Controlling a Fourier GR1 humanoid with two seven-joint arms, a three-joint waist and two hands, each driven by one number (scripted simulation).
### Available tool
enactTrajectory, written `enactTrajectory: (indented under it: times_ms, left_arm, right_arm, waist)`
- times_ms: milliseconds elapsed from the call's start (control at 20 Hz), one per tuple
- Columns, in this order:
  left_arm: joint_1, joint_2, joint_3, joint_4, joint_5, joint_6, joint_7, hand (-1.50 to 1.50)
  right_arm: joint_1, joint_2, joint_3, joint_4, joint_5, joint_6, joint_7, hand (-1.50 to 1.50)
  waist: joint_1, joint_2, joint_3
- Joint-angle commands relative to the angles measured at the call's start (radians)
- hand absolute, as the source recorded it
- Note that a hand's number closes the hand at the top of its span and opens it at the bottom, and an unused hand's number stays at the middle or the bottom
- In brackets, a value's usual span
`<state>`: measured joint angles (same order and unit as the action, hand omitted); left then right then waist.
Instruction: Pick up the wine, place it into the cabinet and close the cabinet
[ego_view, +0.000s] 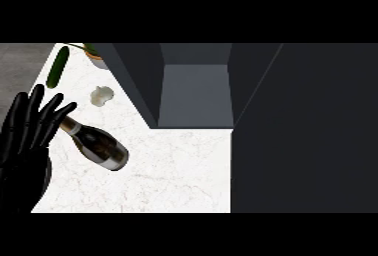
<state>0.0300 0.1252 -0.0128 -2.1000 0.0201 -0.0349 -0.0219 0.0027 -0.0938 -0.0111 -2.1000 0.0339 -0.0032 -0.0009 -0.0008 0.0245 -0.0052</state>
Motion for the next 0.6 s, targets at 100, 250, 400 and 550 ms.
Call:
enactTrajectory:
  times_ms: [100, 250, 400, 550]
  left_arm:
    - [-0.057, 0.070, 0.048, 0.067, 0.322, -0.238, -0.030, -1.50]
    - [-0.090, 0.092, 0.026, 0.108, 0.526, -0.407, -0.059, -1.50]
    - [0.003, 0.068, -0.059, 0.157, 0.743, -0.475, 0.076, -1.50]
    - [-0.038, 0.157, -0.008, 0.169, 0.970, -0.497, 0.195, -1.50]
  right_arm:
    - [0.068, 0.021, 0.052, -0.051, -0.007, 0.020, 0.003, -1.50]
    - [0.061, 0.005, 0.060, -0.088, -0.026, 0.038, 0.040, -1.50]
    - [0.068, 0.001, 0.152, -0.067, -0.126, 0.137, 0.085, -1.50]
    - [0.086, 0.001, 0.184, -0.143, -0.144, 0.133, 0.162, -1.50]
  waist:
    - [-0.013, -0.025, 0.003]
    - [-0.039, -0.025, -0.002]
    - [-0.010, -0.020, -0.001]
    - [-0.013, -0.026, 0.003]
